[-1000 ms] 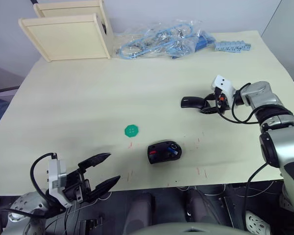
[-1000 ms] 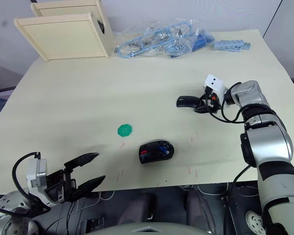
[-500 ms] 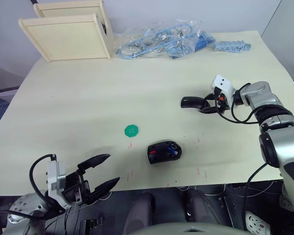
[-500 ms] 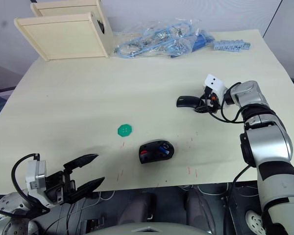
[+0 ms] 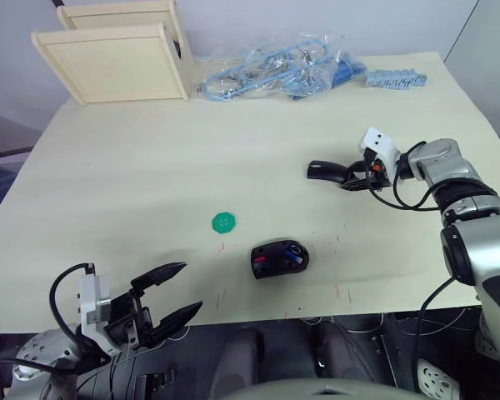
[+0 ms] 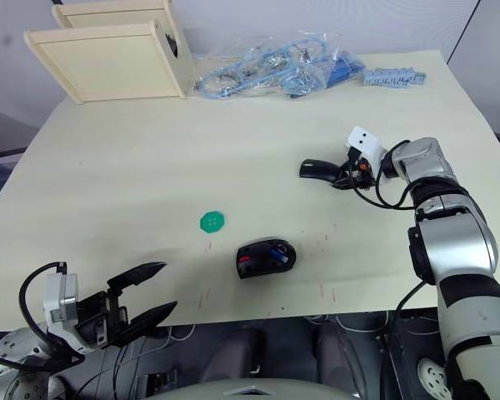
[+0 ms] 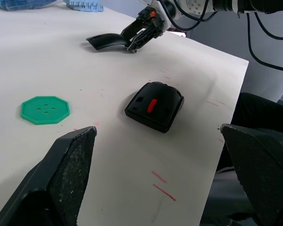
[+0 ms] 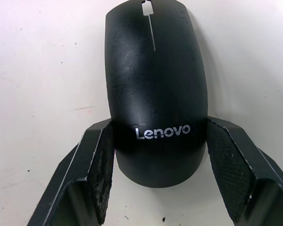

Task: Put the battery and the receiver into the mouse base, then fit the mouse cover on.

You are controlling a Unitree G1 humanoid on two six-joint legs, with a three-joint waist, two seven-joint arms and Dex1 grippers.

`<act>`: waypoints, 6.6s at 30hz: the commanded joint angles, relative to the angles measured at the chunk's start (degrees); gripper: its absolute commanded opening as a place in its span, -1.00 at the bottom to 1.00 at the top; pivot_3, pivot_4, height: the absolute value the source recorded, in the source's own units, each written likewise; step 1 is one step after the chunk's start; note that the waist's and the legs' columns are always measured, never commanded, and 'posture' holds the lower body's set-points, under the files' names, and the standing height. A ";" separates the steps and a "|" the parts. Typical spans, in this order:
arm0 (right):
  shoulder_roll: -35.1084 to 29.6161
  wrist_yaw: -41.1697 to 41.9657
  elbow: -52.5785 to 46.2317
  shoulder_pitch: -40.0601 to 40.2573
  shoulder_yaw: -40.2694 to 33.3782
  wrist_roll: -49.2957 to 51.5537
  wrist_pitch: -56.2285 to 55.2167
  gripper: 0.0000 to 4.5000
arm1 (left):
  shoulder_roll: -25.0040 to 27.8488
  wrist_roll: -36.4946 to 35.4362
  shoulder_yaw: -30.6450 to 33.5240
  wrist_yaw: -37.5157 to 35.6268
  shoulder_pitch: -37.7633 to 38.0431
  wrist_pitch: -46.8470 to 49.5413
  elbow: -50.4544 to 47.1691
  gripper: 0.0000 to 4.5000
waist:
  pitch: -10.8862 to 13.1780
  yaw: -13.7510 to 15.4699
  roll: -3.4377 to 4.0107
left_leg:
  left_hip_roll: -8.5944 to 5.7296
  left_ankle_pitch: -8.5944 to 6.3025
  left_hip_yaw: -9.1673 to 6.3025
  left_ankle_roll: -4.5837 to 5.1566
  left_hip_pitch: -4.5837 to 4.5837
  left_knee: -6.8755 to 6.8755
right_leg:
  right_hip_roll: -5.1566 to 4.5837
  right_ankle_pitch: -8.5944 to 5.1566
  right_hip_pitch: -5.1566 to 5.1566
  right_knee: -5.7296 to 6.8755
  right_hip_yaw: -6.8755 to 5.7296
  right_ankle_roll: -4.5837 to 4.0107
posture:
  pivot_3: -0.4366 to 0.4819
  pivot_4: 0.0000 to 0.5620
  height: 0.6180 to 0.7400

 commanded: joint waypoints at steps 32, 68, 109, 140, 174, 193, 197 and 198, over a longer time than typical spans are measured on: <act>-19.75 4.28 -109.73 24.05 8.66 18.63 64.03 0.19 | 11.33 -3.99 -0.15 -7.34 -12.52 9.09 1.03 1.00 | 0.11 0.67 0.16 | -0.04 0.05 -0.51 -0.09 -0.69 0.07 | -0.04 0.04 -0.45 -0.02 -0.48 -0.03 | -0.05 -0.47 1.00; -18.98 -8.52 -109.14 15.75 27.23 25.10 65.37 0.19 | 11.82 -3.08 -1.14 -7.91 -15.76 12.85 -0.51 1.00 | 0.10 0.39 0.13 | -0.04 0.07 -0.58 -0.10 -0.70 0.08 | -0.03 0.04 -0.47 0.02 -0.52 -0.03 | -0.05 -0.47 1.00; -14.51 -11.15 -104.17 16.38 33.11 21.96 63.45 0.19 | 11.40 -2.89 0.12 -8.44 -12.37 9.77 0.63 1.00 | 0.10 0.36 0.13 | -0.04 0.07 -0.58 -0.11 -0.70 0.08 | -0.03 0.05 -0.47 0.03 -0.52 -0.03 | -0.05 -0.47 1.00; -13.92 -11.97 -104.78 16.55 34.95 21.22 63.80 0.19 | 11.00 -2.67 -0.42 -7.74 -12.41 9.55 0.35 1.00 | 0.09 0.35 0.12 | -0.04 0.07 -0.58 -0.11 -0.70 0.08 | -0.03 0.05 -0.47 0.03 -0.52 -0.03 | -0.05 -0.47 1.00; -12.90 -10.21 -102.80 16.39 35.98 18.88 61.91 0.19 | 10.65 -2.30 -1.03 -6.78 -12.16 9.22 -0.16 1.00 | 0.09 0.31 0.11 | -0.04 0.07 -0.59 -0.11 -0.70 0.09 | -0.03 0.05 -0.47 0.04 -0.52 -0.04 | -0.05 -0.47 1.00; -11.67 -10.36 -103.44 16.29 34.71 20.01 62.77 0.19 | 10.39 -2.32 -0.97 -6.66 -12.24 9.46 -0.24 1.00 | 0.08 0.29 0.10 | -0.04 0.07 -0.60 -0.11 -0.69 0.09 | -0.03 0.05 -0.47 0.04 -0.53 -0.04 | -0.05 -0.47 1.00; -11.46 -9.95 -103.47 16.20 34.40 20.64 62.74 0.19 | 10.34 -2.38 -0.88 -6.58 -12.08 9.49 -0.33 1.00 | 0.08 0.25 0.10 | -0.04 0.07 -0.60 -0.11 -0.69 0.09 | -0.02 0.05 -0.47 0.04 -0.53 -0.04 | -0.05 -0.47 1.00; -11.28 -9.86 -103.44 16.18 34.12 20.97 62.94 0.19 | 10.34 -2.41 -0.85 -6.57 -12.06 9.50 -0.34 1.00 | 0.08 0.26 0.10 | -0.04 0.07 -0.60 -0.11 -0.69 0.09 | -0.02 0.05 -0.47 0.04 -0.53 -0.04 | -0.05 -0.47 1.00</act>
